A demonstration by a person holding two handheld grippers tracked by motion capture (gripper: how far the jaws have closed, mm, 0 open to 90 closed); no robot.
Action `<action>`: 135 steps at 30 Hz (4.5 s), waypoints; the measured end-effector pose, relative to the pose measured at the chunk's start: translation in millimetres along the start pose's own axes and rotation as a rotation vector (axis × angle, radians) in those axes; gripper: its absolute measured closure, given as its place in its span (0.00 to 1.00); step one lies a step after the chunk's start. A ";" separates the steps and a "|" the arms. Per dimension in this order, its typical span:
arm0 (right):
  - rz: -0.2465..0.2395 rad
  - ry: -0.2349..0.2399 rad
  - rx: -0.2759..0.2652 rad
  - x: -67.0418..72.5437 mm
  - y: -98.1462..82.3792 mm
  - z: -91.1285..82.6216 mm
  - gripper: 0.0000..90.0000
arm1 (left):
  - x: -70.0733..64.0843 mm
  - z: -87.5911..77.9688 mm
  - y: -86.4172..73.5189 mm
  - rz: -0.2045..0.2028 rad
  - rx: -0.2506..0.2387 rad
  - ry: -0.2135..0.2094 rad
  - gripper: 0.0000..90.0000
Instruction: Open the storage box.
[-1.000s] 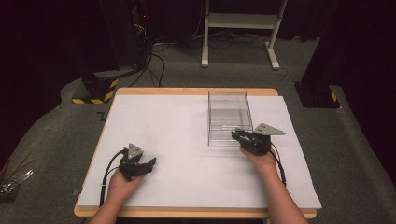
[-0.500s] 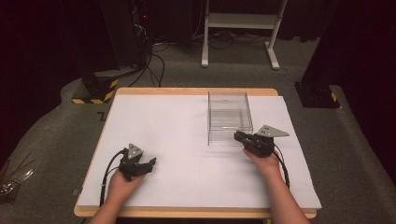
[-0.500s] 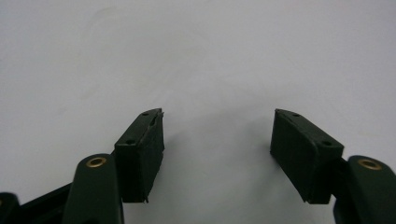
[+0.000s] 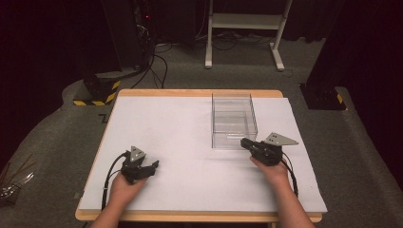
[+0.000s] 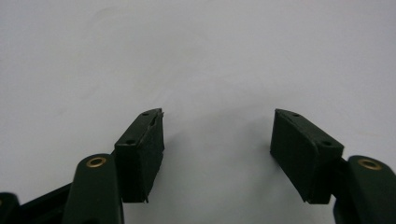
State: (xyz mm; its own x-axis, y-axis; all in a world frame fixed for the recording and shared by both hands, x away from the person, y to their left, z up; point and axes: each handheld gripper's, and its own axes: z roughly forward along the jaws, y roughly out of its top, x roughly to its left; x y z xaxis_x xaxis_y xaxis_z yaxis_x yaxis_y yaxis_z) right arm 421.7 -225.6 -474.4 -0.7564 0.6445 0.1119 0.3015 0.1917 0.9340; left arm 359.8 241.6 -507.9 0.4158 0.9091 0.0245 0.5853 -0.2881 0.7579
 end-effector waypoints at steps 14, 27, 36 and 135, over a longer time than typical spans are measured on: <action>0.003 0.008 0.016 5.0 0.4 -5.6 0.78 | 0.4 0.1 0.1 -0.002 0.000 -0.002 0.39; -0.006 0.049 0.024 3.3 3.9 4.7 0.84 | 0.3 0.0 0.0 0.000 0.001 -0.002 0.39; -0.004 0.059 0.018 0.6 0.8 -1.9 0.91 | 0.0 0.0 0.0 0.000 0.000 0.000 0.39; -0.032 0.193 0.033 60.0 -39.9 -80.4 0.96 | -0.1 -0.1 -0.1 0.000 0.000 0.001 0.39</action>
State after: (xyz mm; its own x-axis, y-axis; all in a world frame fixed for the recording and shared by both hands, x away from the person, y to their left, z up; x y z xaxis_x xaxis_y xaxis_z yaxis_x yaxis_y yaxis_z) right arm 317.6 -254.1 -477.6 -0.8620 0.4846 0.1484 0.2922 0.2360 0.9268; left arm 359.7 241.5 -507.9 0.4150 0.9095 0.0247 0.5858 -0.2879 0.7576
